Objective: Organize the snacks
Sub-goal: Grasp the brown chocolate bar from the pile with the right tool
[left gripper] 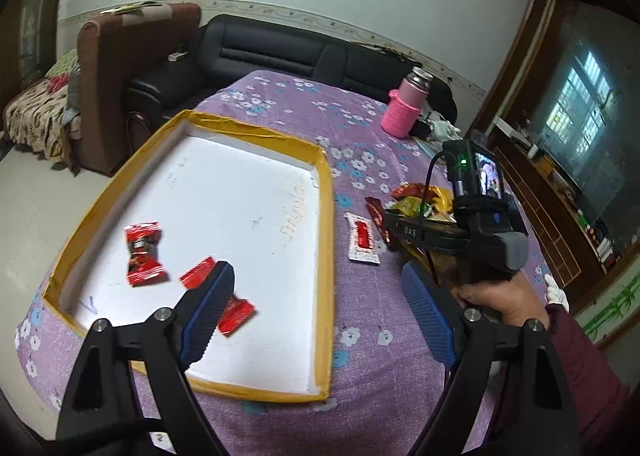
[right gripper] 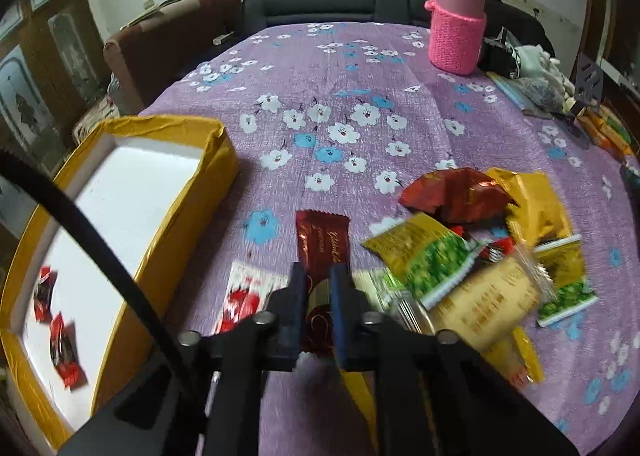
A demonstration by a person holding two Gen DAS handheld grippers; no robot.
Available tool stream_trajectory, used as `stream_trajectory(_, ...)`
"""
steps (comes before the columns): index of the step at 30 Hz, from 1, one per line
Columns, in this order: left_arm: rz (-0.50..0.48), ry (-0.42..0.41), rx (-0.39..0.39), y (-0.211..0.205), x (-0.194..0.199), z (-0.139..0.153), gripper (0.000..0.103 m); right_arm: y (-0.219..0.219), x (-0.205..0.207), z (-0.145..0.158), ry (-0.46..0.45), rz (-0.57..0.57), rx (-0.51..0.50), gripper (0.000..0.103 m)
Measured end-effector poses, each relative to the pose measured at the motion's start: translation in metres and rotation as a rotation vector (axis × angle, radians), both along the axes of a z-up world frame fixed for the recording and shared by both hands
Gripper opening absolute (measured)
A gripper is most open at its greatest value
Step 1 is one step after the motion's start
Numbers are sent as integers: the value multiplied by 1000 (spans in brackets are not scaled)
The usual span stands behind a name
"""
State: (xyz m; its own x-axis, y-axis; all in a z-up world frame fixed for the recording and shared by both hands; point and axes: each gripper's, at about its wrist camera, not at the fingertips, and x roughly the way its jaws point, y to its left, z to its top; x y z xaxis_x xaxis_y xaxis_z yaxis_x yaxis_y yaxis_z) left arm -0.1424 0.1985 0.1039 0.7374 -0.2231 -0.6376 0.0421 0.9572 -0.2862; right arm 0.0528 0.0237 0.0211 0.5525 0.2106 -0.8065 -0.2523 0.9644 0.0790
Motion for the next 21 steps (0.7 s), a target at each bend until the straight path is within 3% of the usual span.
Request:
stream_trajectory(7,-62,17,53,-30,5,-3,83,-19,-29,12,37,49,91,0)
stream_trajectory(10,-59,20,55,-33,6,-3,83,-21,-28,22,-18,61,141,3)
stream_trajectory(11,-56,22,53,-32,6,-3,83,-19,-24,24,-34,60,141,18)
stream_trajectory(13,-46,26,52,-30,6,-3,83,-12,-9,19,-20,65,125,37)
stream_trajectory(18,-25,36,43,-19,7,-5,83,2,21,-8,36,41,53,35)
stream_trajectory(21,-18,38,30,-15,10,-7,83,9,20,-11,5,52,16,24)
